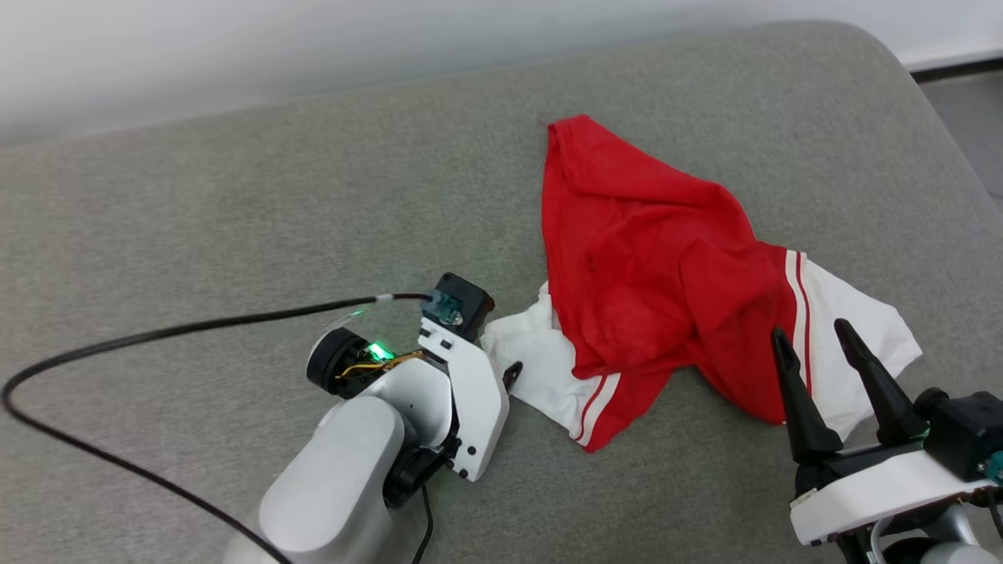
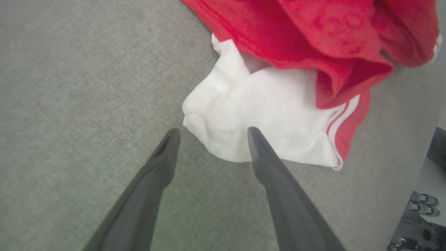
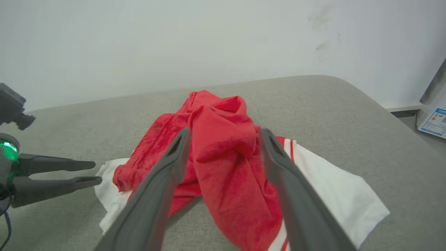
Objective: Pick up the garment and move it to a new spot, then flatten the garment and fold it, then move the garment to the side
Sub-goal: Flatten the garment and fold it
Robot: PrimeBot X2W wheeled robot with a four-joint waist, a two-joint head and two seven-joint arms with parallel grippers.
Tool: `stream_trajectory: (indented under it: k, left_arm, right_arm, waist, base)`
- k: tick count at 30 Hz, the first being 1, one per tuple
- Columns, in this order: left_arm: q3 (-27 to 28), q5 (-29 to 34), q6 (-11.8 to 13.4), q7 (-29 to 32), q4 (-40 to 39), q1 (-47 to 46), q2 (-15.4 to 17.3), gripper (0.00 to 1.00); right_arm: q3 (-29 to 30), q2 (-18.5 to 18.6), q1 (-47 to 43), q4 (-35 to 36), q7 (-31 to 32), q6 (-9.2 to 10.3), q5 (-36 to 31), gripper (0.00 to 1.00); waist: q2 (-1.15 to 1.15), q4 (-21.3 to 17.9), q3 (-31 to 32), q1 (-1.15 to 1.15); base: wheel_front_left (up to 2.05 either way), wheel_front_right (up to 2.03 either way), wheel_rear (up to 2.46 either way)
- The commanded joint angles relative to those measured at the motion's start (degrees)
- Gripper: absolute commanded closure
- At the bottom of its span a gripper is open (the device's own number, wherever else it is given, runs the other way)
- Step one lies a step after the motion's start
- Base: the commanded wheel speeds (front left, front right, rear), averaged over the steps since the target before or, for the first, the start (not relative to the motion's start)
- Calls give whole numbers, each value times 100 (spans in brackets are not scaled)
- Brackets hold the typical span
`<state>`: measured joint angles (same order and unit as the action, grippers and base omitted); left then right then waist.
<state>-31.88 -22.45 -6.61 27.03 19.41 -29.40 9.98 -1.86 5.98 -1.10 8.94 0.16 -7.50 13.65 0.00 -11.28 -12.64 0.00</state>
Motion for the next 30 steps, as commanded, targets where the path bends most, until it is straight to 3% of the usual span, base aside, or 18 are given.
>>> stream_trajectory:
  k: [1, 8, 10, 11, 15, 22, 30]
  left_arm:
    - [-100, -19, -36, 154, 132, -127, 38, 0]
    - [-701, -420, -89, 1130, 715, -185, 56, 0]
    - [-912, -532, -99, 1414, 813, -180, 105, 62]
    - [-986, -598, -101, 1452, 808, -196, 117, 100]
    - [-1077, -694, -97, 1326, 767, -300, 191, 100]
    - [-714, -599, 78, 334, 404, -249, 520, 100]
    - [-144, -753, 686, -198, -724, 641, 1147, 100]
  right_arm:
    - [-21, -48, 101, -60, -60, 2, 25, 0]
    - [-121, -51, 252, -231, -220, 2, 66, 0]
    - [-138, -66, 289, -260, -250, 1, 83, 0]
    - [-156, -74, 301, -283, -262, 1, 100, 0]
    - [-179, -92, 321, -354, -282, 2, 151, 0]
    - [-127, -97, 219, -507, -273, 1, 246, 0]
    - [97, -22, 78, -464, -117, 1, 275, 0]
  waist:
    - [0, -130, -164, 0]
    - [0, -218, -337, 0]
    - [0, -228, -362, 0]
    - [0, -234, -370, 0]
    - [0, -245, -370, 0]
    - [0, -183, -149, 0]
    - [0, 132, 133, 0]
  base:
    - [0, 0, 0]
    - [0, 0, 0]
    - [0, 0, 0]
    - [0, 0, 0]
    - [0, 0, 0]
    - [0, 0, 0]
    - [0, 0, 0]
